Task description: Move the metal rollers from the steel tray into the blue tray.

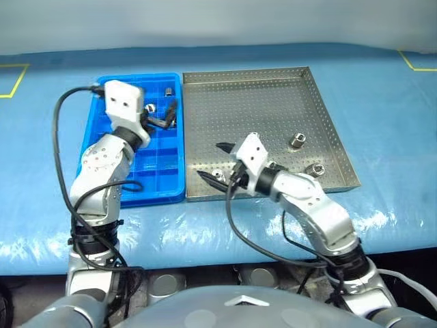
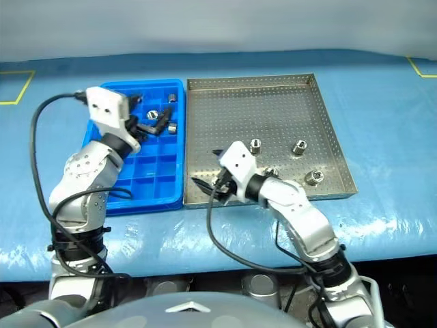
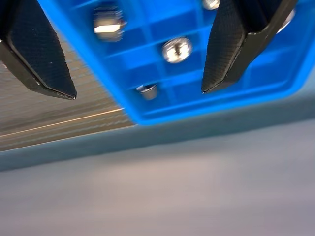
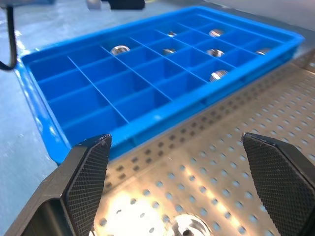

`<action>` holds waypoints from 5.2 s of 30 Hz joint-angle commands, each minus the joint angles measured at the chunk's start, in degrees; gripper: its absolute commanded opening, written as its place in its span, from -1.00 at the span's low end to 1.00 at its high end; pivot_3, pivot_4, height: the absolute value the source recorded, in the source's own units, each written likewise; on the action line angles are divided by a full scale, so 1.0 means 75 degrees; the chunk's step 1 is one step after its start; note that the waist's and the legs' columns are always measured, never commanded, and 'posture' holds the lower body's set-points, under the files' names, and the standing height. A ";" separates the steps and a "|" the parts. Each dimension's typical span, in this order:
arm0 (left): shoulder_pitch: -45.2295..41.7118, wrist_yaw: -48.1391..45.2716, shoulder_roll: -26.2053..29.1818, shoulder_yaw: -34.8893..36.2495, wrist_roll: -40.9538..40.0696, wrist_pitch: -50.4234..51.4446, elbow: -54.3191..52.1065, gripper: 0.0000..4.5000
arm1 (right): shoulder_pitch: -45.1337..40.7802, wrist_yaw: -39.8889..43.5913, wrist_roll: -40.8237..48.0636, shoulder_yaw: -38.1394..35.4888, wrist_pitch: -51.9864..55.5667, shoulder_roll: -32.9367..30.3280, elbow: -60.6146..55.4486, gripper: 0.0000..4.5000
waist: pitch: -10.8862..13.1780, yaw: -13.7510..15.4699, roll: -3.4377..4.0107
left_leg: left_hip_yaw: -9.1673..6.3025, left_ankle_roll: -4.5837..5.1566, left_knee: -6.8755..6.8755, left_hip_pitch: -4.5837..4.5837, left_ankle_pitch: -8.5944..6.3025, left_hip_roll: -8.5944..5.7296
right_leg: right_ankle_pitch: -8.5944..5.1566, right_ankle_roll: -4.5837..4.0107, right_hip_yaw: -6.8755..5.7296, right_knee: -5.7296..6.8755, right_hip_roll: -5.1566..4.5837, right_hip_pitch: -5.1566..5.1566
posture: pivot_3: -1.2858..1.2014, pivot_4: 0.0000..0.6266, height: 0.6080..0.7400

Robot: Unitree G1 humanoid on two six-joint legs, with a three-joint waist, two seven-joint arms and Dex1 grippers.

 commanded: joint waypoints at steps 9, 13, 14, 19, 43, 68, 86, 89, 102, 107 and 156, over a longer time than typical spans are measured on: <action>-0.1654 -0.4643 0.2404 -0.3548 0.0427 -0.0290 0.1360 0.98 | 0.1117 0.0065 0.0145 -0.0875 0.0519 -0.1013 -0.0590 1.00 | 0.0003 -0.0261 -0.0002 | 0.0005 0.0005 -0.0043 0.0020 0.0000 0.0005 | -0.0033 0.0023 0.0016 0.0000 0.0016 -0.0013 | -0.07 -0.52 1.00; -0.2230 -0.5391 0.2441 -0.4418 0.1070 -0.0835 0.2047 0.98 | 0.1230 -0.0125 0.0182 -0.0896 0.0533 -0.0749 -0.0712 1.00 | 0.0004 -0.0294 -0.0003 | 0.0009 0.0005 -0.0043 0.0012 0.0000 0.0004 | -0.0035 0.0024 0.0018 -0.0005 0.0012 -0.0014 | -0.09 -0.52 1.00; -0.2350 -0.5481 0.2373 -0.4570 0.1230 -0.0956 0.2224 0.98 | 0.1260 -0.0163 0.0168 -0.0886 0.0529 -0.0703 -0.0740 1.00 | 0.0004 -0.0298 -0.0003 | 0.0010 0.0005 -0.0043 0.0010 0.0000 0.0004 | -0.0035 0.0024 0.0018 -0.0008 0.0013 -0.0015 | -0.09 -0.52 1.00; -0.2644 -0.5774 0.2037 -0.4968 0.1775 -0.1391 0.2805 0.98 | 0.1371 -0.0346 0.0131 -0.0912 0.0492 -0.0532 -0.0834 1.00 | 0.0004 -0.0371 -0.0003 | 0.0012 0.0011 -0.0043 0.0001 -0.0004 0.0004 | -0.0037 0.0022 0.0019 -0.0013 0.0012 -0.0020 | -0.11 -0.52 1.00; -0.1123 -0.2738 0.0759 -0.1374 0.1720 0.0203 0.1059 -0.25 | 0.0371 -0.0220 0.0042 -0.0195 0.0320 -0.0061 -0.0466 1.00 | 0.0004 -0.0422 -0.0001 | 0.0010 0.0015 -0.0033 0.0004 -0.0006 0.0007 | -0.0037 0.0023 0.0023 0.0001 0.0012 -0.0022 | -0.05 -0.52 1.00; 0.2940 0.2986 -0.1920 0.1118 0.2495 0.1313 -0.1905 -0.25 | -0.1279 0.0770 -0.0020 0.1012 -0.0337 0.0853 0.0778 1.00 | 0.0000 0.0320 -0.0006 | -0.0010 -0.0025 -0.0038 0.0013 0.0017 0.0003 | -0.0009 -0.0017 -0.0008 0.0004 -0.0001 -0.0006 | 0.07 -0.52 1.00; 0.1684 0.2076 -0.1593 0.0966 0.1454 0.1079 -0.1598 0.99 | -0.0409 0.0200 0.0152 0.0001 -0.0022 0.0539 0.0069 1.00 | 0.0000 0.0241 -0.0007 | -0.0012 -0.0044 -0.0049 0.0014 0.0027 0.0003 | -0.0010 -0.0016 -0.0012 0.0002 -0.0001 -0.0007 | 0.01 -0.52 1.00; 0.1187 0.1581 -0.1332 0.0816 0.1132 0.0855 -0.1234 0.99 | -0.0128 0.0091 0.0168 -0.0347 0.0068 0.0326 -0.0080 1.00 | 0.0000 0.0224 -0.0007 | -0.0012 -0.0046 -0.0050 0.0013 0.0028 0.0003 | -0.0010 -0.0016 -0.0012 0.0000 0.0000 -0.0006 | 0.00 -0.52 1.00; -0.1954 -0.0418 -0.1165 -0.1233 0.1108 -0.1134 0.3279 0.99 | 0.1245 -0.0879 0.0023 -0.1444 -0.0898 0.0709 -0.0190 1.00 | 0.0000 -0.0160 -0.0006 | -0.0009 -0.0044 -0.0054 0.0008 0.0027 0.0001 | -0.0011 -0.0015 -0.0007 -0.0005 0.0003 -0.0010 | -0.10 -0.52 1.00; -0.2813 -0.0933 -0.1596 -0.1601 0.1299 -0.2381 0.5467 0.99 | 0.1844 -0.1454 -0.0189 -0.1525 -0.1231 0.1194 -0.0407 1.00 | 0.0000 -0.0419 -0.0006 | -0.0006 -0.0042 -0.0057 0.0004 0.0026 -0.0002 | -0.0011 -0.0014 -0.0002 -0.0013 0.0002 -0.0011 | -0.16 -0.52 1.00; -0.2880 -0.1146 -0.1769 -0.1420 0.1970 -0.1874 0.6471 -0.04 | 0.1862 -0.1797 -0.0239 -0.1503 -0.1244 0.1260 -0.0451 1.00 | -0.0002 -0.1191 -0.0001 | 0.0002 -0.0038 -0.0064 0.0012 0.0024 -0.0001 | -0.0036 0.0037 0.0020 -0.0003 0.0007 -0.0011 | -0.16 -0.52 1.00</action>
